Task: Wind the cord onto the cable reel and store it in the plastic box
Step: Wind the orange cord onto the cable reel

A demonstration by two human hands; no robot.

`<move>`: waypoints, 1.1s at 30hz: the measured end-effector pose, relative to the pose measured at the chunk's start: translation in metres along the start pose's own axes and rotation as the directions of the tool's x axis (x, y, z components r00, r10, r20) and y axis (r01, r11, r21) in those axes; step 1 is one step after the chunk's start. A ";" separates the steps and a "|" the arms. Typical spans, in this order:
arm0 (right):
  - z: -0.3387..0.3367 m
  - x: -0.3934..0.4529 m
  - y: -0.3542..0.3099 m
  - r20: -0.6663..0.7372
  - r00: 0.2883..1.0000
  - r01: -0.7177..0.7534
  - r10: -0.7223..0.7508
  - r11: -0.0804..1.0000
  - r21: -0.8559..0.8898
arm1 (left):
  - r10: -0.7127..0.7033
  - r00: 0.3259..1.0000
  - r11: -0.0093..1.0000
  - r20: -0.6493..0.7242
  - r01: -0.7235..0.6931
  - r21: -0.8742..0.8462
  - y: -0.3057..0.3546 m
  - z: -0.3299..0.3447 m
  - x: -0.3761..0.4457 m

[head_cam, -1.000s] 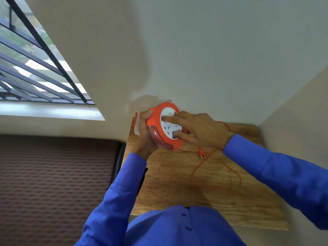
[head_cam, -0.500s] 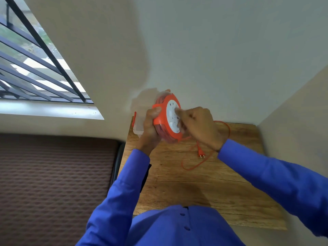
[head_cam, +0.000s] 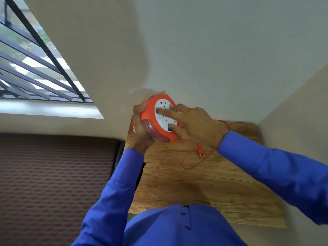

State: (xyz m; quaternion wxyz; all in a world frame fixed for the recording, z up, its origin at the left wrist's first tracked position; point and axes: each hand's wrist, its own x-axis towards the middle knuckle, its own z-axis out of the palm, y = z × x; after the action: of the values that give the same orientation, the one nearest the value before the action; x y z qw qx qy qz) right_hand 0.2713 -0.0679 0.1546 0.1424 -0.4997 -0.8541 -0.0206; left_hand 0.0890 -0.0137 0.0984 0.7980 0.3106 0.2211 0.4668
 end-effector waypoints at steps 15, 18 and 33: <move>0.003 0.011 -0.012 -0.078 0.956 -0.281 0.282 0.960 0.022 | 0.051 0.997 0.992 -0.051 -0.045 0.118 -0.011 0.012 -0.008; -0.003 -0.002 -0.006 0.034 0.995 -0.093 0.091 0.991 0.097 | 0.029 0.997 0.999 -0.077 -0.026 0.031 -0.006 0.002 -0.002; -0.017 -0.004 0.021 0.176 0.947 0.294 -0.268 0.945 -0.142 | -0.178 0.984 0.984 0.017 0.178 0.027 -0.008 0.006 -0.007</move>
State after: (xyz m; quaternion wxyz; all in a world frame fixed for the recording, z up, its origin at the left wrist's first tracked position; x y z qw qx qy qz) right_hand 0.2947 -0.0639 0.1681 0.0294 -0.3826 -0.9206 -0.0730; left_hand 0.0942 -0.0239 0.0974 0.8345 0.3041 0.2463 0.3878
